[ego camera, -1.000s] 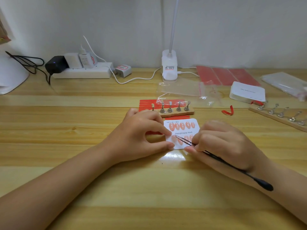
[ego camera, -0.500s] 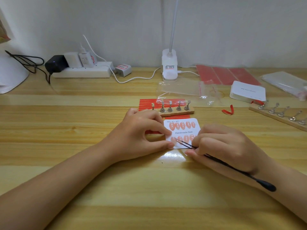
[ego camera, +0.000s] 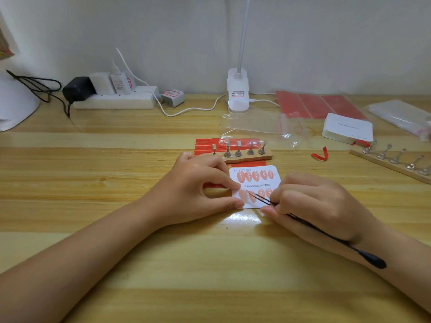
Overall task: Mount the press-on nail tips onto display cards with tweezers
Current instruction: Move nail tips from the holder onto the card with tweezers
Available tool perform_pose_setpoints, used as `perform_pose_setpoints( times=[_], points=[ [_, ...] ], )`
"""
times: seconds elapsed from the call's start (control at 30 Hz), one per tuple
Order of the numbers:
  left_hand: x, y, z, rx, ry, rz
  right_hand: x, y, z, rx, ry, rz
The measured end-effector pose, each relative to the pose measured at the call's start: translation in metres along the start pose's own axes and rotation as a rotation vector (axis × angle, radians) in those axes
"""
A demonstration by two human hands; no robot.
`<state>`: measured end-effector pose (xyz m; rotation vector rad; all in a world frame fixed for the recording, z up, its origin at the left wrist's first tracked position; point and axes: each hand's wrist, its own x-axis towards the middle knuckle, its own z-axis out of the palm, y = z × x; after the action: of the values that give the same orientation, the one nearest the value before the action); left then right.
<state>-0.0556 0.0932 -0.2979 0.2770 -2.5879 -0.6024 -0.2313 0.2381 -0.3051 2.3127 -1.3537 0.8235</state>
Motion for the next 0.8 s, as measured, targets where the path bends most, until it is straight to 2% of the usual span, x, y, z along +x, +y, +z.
perform_pose_setpoints(
  times=[0.1,0.43,0.6,0.7,0.8],
  points=[
    [-0.001,0.0,0.0,-0.004,0.001,-0.001,0.003,-0.003,-0.001,-0.036,0.039,0.008],
    [0.0,0.0,0.0,-0.013,0.001,-0.005,0.006,-0.006,-0.001,-0.042,-0.03,-0.007],
    [0.0,0.0,0.0,-0.019,-0.002,-0.012,0.003,-0.008,-0.004,-0.072,-0.001,-0.028],
    [0.0,0.0,0.0,-0.022,-0.005,-0.012,0.003,-0.01,-0.005,0.003,0.11,0.083],
    [-0.001,0.001,0.0,-0.025,-0.009,-0.016,0.008,-0.014,-0.004,0.219,0.251,0.267]
  ],
)
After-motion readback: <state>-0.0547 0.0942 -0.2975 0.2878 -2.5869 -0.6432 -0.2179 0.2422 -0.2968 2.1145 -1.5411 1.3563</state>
